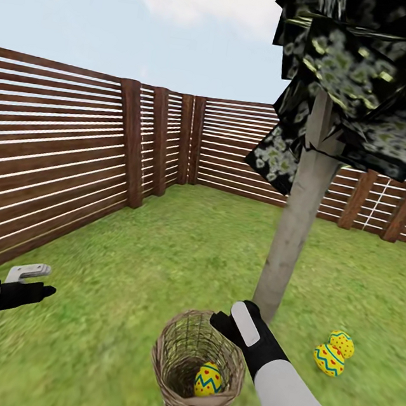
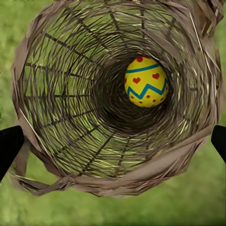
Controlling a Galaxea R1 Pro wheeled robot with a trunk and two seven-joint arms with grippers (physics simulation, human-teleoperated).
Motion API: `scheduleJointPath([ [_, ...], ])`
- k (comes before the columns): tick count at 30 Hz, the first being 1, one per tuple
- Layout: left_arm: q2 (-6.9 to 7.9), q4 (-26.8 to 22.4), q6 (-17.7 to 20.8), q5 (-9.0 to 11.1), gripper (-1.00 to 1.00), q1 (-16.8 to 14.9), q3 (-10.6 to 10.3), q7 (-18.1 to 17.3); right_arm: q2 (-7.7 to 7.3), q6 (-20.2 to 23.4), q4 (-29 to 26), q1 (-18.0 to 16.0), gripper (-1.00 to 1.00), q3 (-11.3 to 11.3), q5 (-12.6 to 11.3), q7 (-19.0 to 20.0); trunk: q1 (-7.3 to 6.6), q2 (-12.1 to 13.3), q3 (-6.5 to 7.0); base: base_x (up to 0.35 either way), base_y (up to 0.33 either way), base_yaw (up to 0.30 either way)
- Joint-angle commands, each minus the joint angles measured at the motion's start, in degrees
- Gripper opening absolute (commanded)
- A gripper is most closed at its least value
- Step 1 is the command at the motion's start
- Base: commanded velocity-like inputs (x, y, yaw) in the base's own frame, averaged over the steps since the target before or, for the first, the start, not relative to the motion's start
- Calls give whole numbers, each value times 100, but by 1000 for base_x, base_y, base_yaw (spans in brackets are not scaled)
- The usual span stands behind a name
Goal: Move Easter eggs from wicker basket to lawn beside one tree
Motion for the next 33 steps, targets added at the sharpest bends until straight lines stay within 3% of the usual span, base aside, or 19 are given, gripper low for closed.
scheduleJointPath([
  [1,1,-4,15,-60,100,-4,5,-60,0,8,-8,-3,100,10,-44,-52,1,-3,-6,128,101,-1],
  [12,-2,-4,14,-60,100,-4,4,-60,0,7,-8,-2,100,18,-44,-52,1,-3,-6,130,84,5],
  [20,-2,-11,14,-60,100,-6,4,-60,0,12,-8,4,100,36,-43,-52,1,-3,17,13,11,193],
  [27,-3,-44,14,-60,100,-3,6,-64,0,13,-2,-3,100,586,-36,-49,1,-3,31,1,1,140],
  [33,-3,-48,14,-36,100,-6,11,-68,0,55,16,-3,100,702,-31,-60,89,-163,-40,0,0,13],
])
